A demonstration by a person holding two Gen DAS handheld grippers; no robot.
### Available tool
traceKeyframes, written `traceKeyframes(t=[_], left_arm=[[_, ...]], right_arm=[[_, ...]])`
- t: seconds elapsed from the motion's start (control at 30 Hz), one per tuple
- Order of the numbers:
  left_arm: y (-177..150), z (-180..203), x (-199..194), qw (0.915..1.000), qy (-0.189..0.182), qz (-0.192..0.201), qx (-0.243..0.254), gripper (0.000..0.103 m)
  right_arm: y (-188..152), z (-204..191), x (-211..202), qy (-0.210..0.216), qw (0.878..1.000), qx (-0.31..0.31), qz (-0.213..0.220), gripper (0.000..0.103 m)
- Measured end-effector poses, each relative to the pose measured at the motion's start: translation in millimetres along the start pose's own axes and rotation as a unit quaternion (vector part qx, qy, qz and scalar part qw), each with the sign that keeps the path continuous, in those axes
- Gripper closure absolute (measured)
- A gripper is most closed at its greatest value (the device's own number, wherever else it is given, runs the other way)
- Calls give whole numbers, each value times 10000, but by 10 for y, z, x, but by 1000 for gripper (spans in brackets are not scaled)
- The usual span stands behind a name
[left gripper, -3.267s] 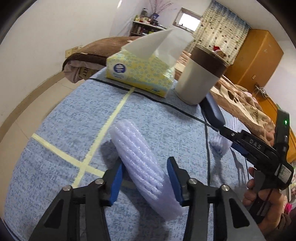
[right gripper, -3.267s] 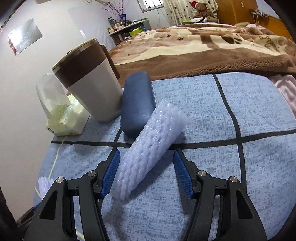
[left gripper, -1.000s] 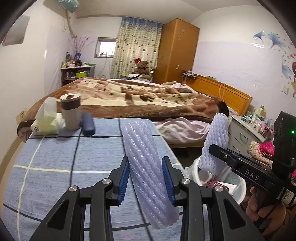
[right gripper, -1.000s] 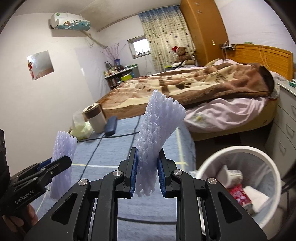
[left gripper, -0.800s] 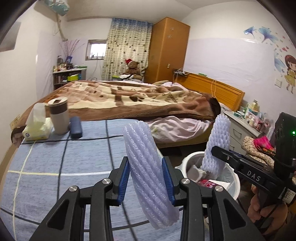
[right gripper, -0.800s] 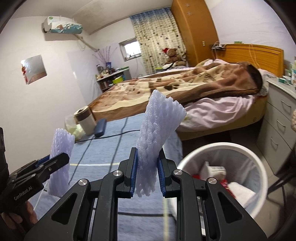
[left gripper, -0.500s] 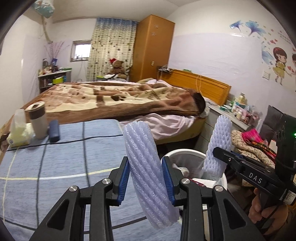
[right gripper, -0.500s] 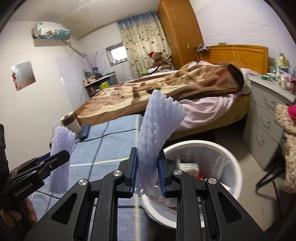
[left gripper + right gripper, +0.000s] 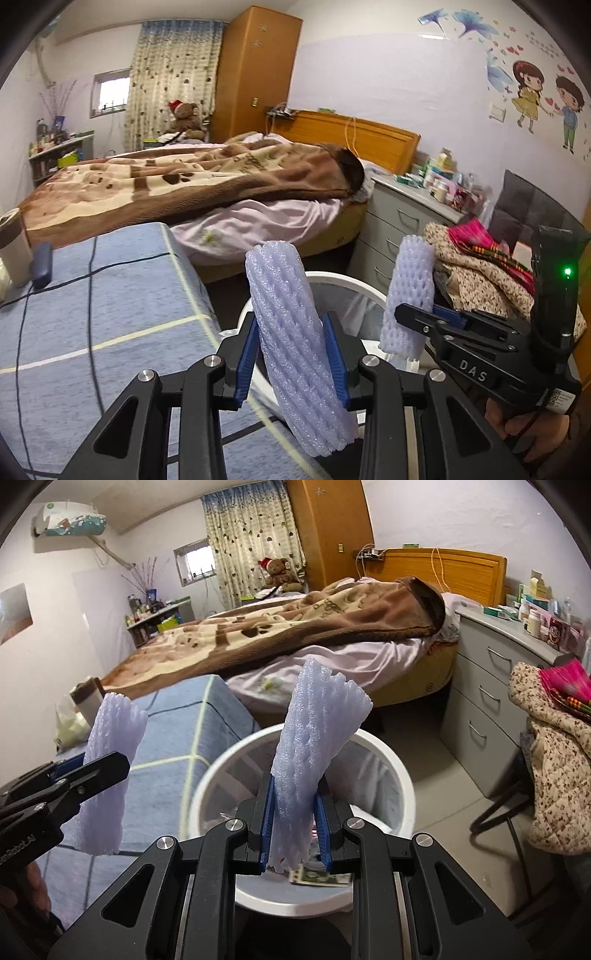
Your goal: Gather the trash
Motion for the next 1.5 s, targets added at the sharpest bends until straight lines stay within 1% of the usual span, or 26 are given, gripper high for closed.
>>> traceKeyframes(t=[0.1, 0.17, 0.27, 0.37, 0.43, 0.5, 0.53, 0.6, 0.7, 0.87, 1.03, 1.27, 1.43, 1.5], left_arm=[[-23, 49, 138, 9999, -81, -135, 9, 67], [-36, 61, 221, 9997, -90, -218, 25, 67], [-57, 107, 331, 9994, -170, -308, 32, 67], [-77, 121, 407, 9991, -210, -356, 31, 67], [-78, 111, 426, 9991, -223, -351, -7, 63], [-72, 89, 436, 9992, -204, -332, -38, 51], [-68, 83, 441, 9992, -230, -321, -68, 51], [-60, 82, 449, 9991, -270, -316, -84, 50], [-64, 57, 441, 9992, -216, -331, -92, 50], [-66, 13, 362, 9994, -163, -275, -151, 50], [-82, 1, 251, 9996, -79, -227, -159, 50], [-156, -4, 3, 9997, 82, -118, -188, 50], [-233, -47, -275, 9991, 345, 48, -247, 50], [-271, -77, -391, 9982, 547, 118, -234, 49]], right_arm=[[-44, 57, 65, -10, 9999, -18, -129, 82], [-78, 100, 108, -89, 9998, -44, -189, 82], [-146, 124, 185, -87, 9992, -88, -378, 82], [-178, 130, 217, -100, 9988, -163, -462, 79], [-184, 140, 217, -179, 9985, -266, -447, 78], [-188, 157, 220, -189, 9983, -323, -455, 78], [-189, 160, 222, -181, 9982, -336, -459, 77], [-182, 175, 221, -229, 9982, -344, -442, 69], [-164, 195, 202, -283, 9983, -318, -395, 59], [-149, 250, 178, -333, 9986, -211, -366, 50], [-134, 240, 92, -316, 9991, -105, -266, 50], [-90, 140, -129, -189, 9998, -40, 34, 50], [-121, 12, -284, -45, 9997, -53, 223, 50], [-134, -38, -330, 23, 9996, -71, 284, 50]])
Point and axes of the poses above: each gripper's, at about its wrist camera, not at the fingertips, and x roughly the way its jaws point, z to its right, y to its top, the point moved 10 cm from there along x, roughly the way its jaws point, and after that the axes turned 14 degrees about -y, right-handed, at the moved point
